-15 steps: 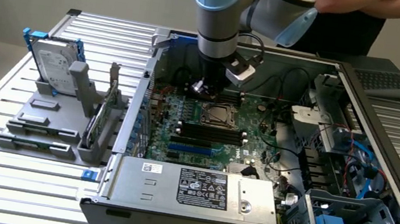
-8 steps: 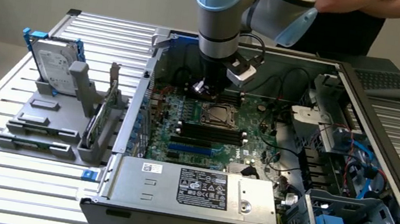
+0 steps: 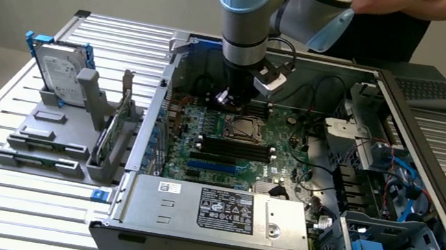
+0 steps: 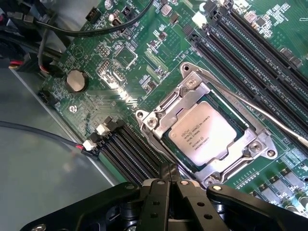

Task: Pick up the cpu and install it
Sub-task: 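Install the first cpu locking lever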

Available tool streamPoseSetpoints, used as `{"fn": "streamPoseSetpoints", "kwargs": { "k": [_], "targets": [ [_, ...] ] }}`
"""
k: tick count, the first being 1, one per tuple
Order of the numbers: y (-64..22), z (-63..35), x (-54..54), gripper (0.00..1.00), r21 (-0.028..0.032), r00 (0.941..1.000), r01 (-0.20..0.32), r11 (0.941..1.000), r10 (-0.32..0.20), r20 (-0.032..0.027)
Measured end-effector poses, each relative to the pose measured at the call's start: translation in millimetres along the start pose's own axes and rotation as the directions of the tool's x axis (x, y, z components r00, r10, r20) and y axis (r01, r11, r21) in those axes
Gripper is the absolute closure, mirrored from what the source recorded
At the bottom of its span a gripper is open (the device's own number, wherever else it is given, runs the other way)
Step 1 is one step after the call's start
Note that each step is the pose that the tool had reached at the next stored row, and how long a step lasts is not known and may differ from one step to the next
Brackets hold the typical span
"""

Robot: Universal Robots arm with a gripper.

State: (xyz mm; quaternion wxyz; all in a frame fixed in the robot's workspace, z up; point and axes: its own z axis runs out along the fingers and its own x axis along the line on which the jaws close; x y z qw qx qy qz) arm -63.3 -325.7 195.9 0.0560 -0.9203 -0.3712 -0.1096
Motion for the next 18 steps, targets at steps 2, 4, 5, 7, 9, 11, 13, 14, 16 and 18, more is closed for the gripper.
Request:
{"fn": "streamPoseSetpoints", "kwargs": {
  "k": [2, 4, 5, 7, 9, 11, 13, 14, 16, 18],
  "targets": [
    [0.3, 0.1, 0.3, 0.89, 0.0, 1.0, 0.0, 1.0, 0.0, 0.0001],
    [0.6, 0.2, 0.6, 0.89, 0.0, 1.0, 0.0, 1.0, 0.0, 0.0001],
    [0.8, 0.2, 0.8, 0.89, 0.0, 1.0, 0.0, 1.0, 0.0, 0.0002],
    [1.2, 0.4, 1.2, 0.89, 0.0001, 1.0, 0.0, 1.0, 0.0, 0.0002],
    [1.6, 0.5, 1.6, 0.89, 0.0001, 1.0, 0.0, 1.0, 0.0, 0.0002],
    [2.1, 0.6, 2.0, 0.89, 0.0002, 1.0, 0.0, 1.0, 0.0, 0.0003],
    [2.6, 0.7, 2.6, 0.89, 0.0003, 1.0, 0.0, 1.0, 0.0, 0.0004],
    [2.9, 0.8, 2.9, 0.89, 0.0003, 1.0, 0.0, 1.0, 0.0, 0.0005],
    [3.5, 0.9, 3.5, 0.89, 0.0005, 1.0, 0.0, 1.0, 0.0, 0.0006],
    [4.2, 1.1, 4.2, 0.89, 0.0005, 1.0, 0.0, 1.0, 0.0, 0.0007]
  ]
}}
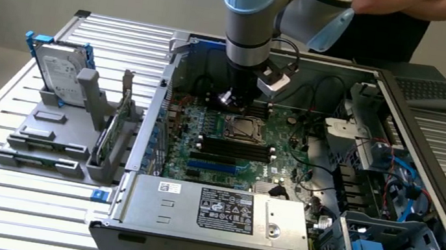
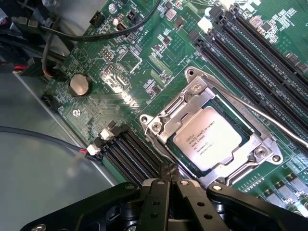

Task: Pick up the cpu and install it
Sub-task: 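Install the first cpu locking lever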

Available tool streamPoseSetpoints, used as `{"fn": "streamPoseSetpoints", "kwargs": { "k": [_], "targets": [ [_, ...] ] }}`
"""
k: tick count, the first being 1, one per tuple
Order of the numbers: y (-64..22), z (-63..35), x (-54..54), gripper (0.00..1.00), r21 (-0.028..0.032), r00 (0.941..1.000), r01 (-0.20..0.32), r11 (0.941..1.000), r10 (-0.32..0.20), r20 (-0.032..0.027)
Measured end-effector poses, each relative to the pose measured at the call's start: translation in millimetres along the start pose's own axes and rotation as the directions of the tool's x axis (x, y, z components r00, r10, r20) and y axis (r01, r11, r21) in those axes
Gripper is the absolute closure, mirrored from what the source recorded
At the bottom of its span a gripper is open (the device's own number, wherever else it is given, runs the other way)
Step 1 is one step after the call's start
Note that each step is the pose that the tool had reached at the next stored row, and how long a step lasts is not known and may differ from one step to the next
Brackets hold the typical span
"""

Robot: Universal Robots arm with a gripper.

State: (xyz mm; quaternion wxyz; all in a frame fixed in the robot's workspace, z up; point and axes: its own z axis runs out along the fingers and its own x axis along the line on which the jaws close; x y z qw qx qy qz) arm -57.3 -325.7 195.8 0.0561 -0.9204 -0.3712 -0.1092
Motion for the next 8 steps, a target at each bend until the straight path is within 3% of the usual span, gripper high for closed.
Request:
{"fn": "streamPoseSetpoints", "kwargs": {
  "k": [8],
  "targets": [
    [2.4, 0.5, 2.4, 0.89, 0.0006, 1.0, 0.0, 1.0, 0.0, 0.0006]
  ]
}}
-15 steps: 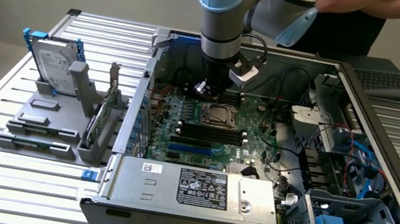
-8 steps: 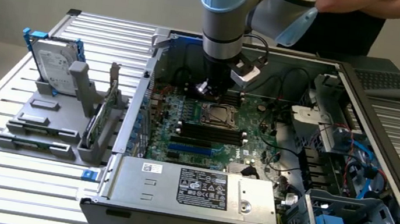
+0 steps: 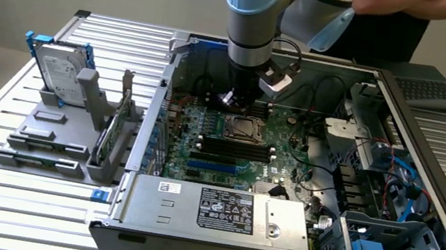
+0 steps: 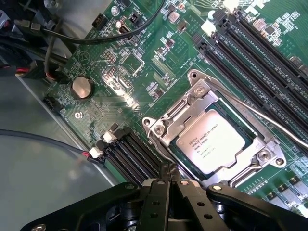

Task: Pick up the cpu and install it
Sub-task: 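Install the first cpu locking lever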

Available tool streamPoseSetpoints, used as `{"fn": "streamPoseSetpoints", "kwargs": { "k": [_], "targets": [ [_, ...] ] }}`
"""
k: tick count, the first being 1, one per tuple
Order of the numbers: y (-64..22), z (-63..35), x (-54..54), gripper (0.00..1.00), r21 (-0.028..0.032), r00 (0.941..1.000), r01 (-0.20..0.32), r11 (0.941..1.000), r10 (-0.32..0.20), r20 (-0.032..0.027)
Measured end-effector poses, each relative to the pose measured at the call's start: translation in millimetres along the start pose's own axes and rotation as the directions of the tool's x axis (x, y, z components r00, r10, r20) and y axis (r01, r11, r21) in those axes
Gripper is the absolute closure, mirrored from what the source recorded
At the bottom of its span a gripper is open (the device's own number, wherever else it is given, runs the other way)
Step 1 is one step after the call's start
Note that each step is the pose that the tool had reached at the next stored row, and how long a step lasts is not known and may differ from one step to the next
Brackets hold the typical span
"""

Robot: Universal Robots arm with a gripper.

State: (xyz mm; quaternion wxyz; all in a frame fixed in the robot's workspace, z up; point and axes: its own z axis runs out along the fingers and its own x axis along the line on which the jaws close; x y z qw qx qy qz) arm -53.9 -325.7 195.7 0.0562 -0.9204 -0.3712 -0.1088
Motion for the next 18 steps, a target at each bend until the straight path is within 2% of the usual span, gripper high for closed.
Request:
{"fn": "streamPoseSetpoints", "kwargs": {
  "k": [18],
  "targets": [
    [3.7, 1.0, 3.6, 0.89, 0.0004, 1.0, 0.0, 1.0, 0.0, 0.0005]
  ]
}}
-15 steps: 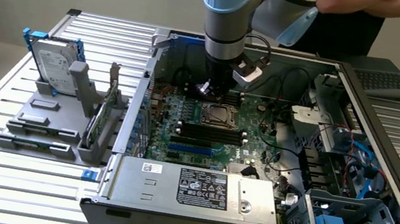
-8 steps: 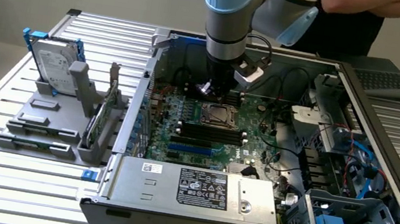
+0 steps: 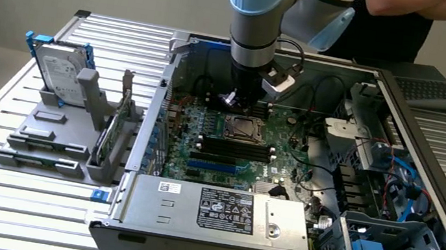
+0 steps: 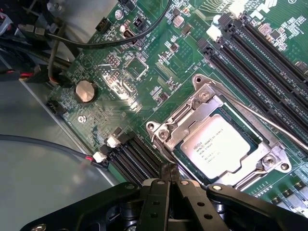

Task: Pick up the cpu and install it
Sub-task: 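Install the first cpu locking lever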

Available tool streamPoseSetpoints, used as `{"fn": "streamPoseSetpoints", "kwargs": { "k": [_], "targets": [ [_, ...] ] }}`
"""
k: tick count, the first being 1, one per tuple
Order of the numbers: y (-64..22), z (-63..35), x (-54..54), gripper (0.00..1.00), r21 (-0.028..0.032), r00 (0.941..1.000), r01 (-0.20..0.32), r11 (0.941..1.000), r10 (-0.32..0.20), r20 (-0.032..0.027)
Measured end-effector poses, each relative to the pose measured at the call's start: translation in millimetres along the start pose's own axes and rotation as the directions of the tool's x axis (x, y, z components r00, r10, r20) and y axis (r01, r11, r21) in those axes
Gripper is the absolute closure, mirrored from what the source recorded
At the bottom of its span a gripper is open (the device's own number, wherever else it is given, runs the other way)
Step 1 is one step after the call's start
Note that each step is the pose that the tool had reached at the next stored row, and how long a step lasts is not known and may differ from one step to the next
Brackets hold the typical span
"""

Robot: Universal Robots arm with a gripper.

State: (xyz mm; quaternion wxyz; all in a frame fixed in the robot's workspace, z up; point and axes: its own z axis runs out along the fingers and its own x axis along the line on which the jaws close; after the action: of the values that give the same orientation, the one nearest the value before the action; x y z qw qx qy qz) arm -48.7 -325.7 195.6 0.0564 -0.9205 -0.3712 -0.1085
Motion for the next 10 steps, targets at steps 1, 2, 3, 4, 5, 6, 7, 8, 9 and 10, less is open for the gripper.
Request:
{"fn": "streamPoseSetpoints", "kwargs": {
  "k": [1, 2, 3, 4, 5, 6, 7, 8, 9, 10],
  "targets": [
    [0.2, 0.1, 0.2, 0.89, 0.0, 1.0, 0.0, 1.0, 0.0, 0.0],
    [0.3, 0.1, 0.3, 0.89, 0.0, 1.0, 0.0, 1.0, 0.0, 0.0],
    [0.5, 0.2, 0.5, 0.89, 0.0, 1.0, 0.0, 1.0, 0.0, 0.0],
    [0.7, 0.3, 0.7, 0.89, 0.0, 1.0, 0.0, 1.0, 0.0, 0.0],
    [0.9, 0.3, 0.8, 0.89, 0.0, 1.0, 0.0, 1.0, 0.0, -0.0001],
    [1.1, 0.4, 1.0, 0.89, 0.0, 1.0, 0.0, 1.0, 0.0, 0.0],
    [1.2, 0.5, 1.2, 0.89, 0.0, 1.0, 0.0, 1.0, 0.0, 0.0],
    [1.4, 0.6, 1.3, 0.89, 0.0, 1.0, 0.0, 1.0, 0.0, 0.0],
    [1.6, 0.7, 1.5, 0.89, 0.0, 1.0, 0.0, 1.0, 0.0, 0.0001],
    [1.8, 0.8, 1.7, 0.89, 0.0, 1.0, 0.0, 1.0, 0.0, 0.0001]
  ]
}}
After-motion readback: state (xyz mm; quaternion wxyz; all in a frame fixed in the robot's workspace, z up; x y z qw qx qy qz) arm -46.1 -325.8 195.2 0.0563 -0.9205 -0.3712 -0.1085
